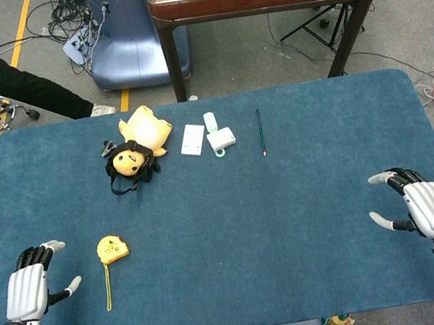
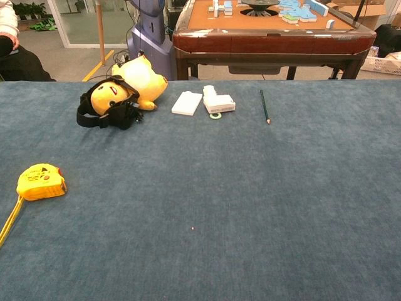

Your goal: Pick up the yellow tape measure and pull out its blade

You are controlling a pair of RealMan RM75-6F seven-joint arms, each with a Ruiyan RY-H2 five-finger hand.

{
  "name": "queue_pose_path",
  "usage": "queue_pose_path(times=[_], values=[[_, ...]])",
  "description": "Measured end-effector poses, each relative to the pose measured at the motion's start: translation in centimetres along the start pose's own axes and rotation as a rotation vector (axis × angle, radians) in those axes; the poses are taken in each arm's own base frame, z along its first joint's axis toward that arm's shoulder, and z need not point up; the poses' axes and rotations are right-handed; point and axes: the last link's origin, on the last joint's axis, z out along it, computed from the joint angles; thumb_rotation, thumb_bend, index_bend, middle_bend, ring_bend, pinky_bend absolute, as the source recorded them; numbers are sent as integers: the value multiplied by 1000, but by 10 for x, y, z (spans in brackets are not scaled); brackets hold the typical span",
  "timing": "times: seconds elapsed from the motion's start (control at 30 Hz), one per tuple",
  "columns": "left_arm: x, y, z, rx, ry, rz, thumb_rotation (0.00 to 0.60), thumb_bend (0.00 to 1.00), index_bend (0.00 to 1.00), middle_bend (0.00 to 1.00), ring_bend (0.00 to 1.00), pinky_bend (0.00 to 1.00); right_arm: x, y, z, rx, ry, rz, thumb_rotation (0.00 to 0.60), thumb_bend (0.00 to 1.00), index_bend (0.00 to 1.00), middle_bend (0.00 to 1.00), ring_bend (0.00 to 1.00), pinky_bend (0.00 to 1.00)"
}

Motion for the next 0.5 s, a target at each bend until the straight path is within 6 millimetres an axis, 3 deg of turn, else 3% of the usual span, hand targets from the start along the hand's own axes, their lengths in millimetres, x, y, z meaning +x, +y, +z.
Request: queue_pose_path(times=[0.23,0.5], values=[[-2,3,3,-12,-9,-21,600,154,266,230,187,102,7,-2,1,7,15,-12,600,300,326,330,212,202],[-10,19,29,-91,-61,-74,600,154,269,224,186,102,29,-9,8,9,84,-52,600,300,326,330,212,202]])
